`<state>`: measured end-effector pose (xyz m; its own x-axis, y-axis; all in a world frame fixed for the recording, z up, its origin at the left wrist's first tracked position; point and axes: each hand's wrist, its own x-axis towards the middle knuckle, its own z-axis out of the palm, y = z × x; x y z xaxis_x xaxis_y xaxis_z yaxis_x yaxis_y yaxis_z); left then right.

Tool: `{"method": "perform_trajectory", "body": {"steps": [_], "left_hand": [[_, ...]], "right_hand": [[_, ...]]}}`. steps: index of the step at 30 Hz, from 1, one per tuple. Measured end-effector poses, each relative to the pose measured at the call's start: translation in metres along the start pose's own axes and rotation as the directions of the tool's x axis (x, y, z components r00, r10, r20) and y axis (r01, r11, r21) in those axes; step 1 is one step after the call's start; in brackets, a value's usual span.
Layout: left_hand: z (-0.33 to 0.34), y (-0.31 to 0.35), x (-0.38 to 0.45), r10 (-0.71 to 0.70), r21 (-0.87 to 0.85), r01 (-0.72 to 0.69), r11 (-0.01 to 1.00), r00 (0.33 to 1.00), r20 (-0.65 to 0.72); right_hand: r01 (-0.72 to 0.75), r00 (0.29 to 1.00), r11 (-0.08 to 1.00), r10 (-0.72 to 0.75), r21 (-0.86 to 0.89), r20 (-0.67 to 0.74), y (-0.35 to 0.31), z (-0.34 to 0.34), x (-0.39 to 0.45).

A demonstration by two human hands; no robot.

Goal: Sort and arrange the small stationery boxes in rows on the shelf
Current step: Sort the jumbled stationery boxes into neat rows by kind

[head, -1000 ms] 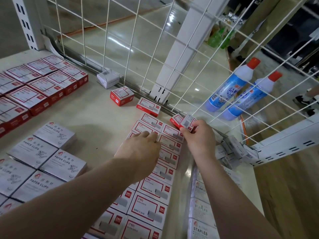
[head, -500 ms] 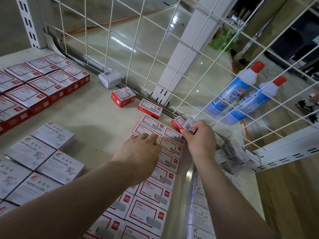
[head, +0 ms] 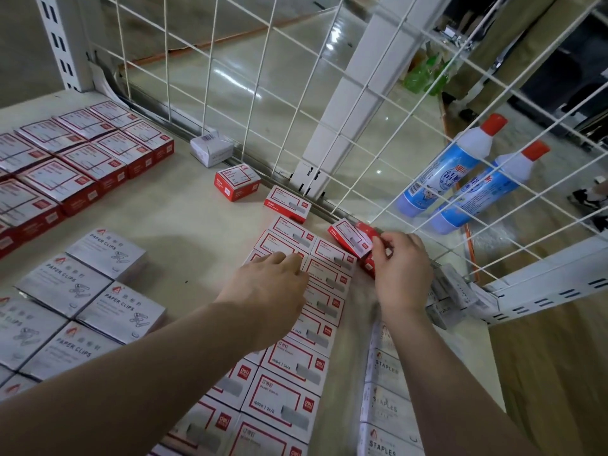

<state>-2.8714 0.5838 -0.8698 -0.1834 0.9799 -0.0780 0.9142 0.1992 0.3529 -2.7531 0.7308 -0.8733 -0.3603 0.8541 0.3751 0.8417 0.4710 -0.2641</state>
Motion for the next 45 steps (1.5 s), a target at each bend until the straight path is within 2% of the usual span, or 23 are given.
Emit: {"method": "perform_trajectory", "body": {"steps": [3,8,13,20,25,29,33,38,41,43,45], "left_hand": [[-0.002,0.0,-0.001,-0.013,-0.044,0.013,0.999,1.0,0.007],[-0.003,0.0,-0.009,-0.016,-0.121,0.018,0.992,1.0,0.024],[-0.004,-0.002,-0.011,-0.009,-0.127,0.014,0.992,0.999,0.04],[-0.003,-0.002,-0.013,-0.023,-0.156,0.028,0.987,0.999,0.034],[-0.006,0.0,-0.015,-0.016,-0.191,0.013,0.982,1.0,-0.015],[-0.012,0.007,-0.02,-0.031,-0.241,0.024,0.97,0.999,-0.026],[-0.018,0.01,-0.032,-0.089,-0.329,0.071,0.942,0.995,-0.039],[-0.019,0.007,-0.047,-0.206,-0.484,0.177,0.857,0.979,-0.007],[-0.021,0.004,-0.057,-0.252,-0.568,0.211,0.795,0.968,0.008],[-0.023,0.004,-0.066,-0.26,-0.565,0.215,0.797,0.966,0.0],[-0.023,0.005,-0.073,-0.234,-0.514,0.185,0.838,0.972,-0.031]], "right_hand": [[-0.009,0.999,0.999,0.011,-0.047,0.031,0.003,-0.006,0.007],[-0.023,0.995,0.999,0.026,-0.032,0.1,0.001,-0.01,0.009],[-0.086,0.983,0.996,0.089,-0.025,0.161,-0.001,0.002,0.012],[-0.102,0.993,0.995,0.101,0.018,0.068,0.0,0.003,0.005],[-0.071,0.997,0.993,0.073,0.094,-0.024,-0.003,-0.009,-0.004],[-0.075,0.995,0.975,0.086,0.209,-0.042,-0.009,-0.022,-0.011],[-0.132,0.99,0.917,0.142,0.376,0.002,-0.019,-0.041,-0.02],[-0.217,0.974,0.831,0.151,0.512,0.168,-0.03,-0.07,-0.04],[-0.333,0.94,0.708,0.198,0.622,0.277,-0.034,-0.079,-0.063],[-0.394,0.916,0.614,0.201,0.684,0.348,-0.039,-0.082,-0.079],[-0.415,0.901,0.583,0.16,0.698,0.403,-0.044,-0.086,-0.093]]}}
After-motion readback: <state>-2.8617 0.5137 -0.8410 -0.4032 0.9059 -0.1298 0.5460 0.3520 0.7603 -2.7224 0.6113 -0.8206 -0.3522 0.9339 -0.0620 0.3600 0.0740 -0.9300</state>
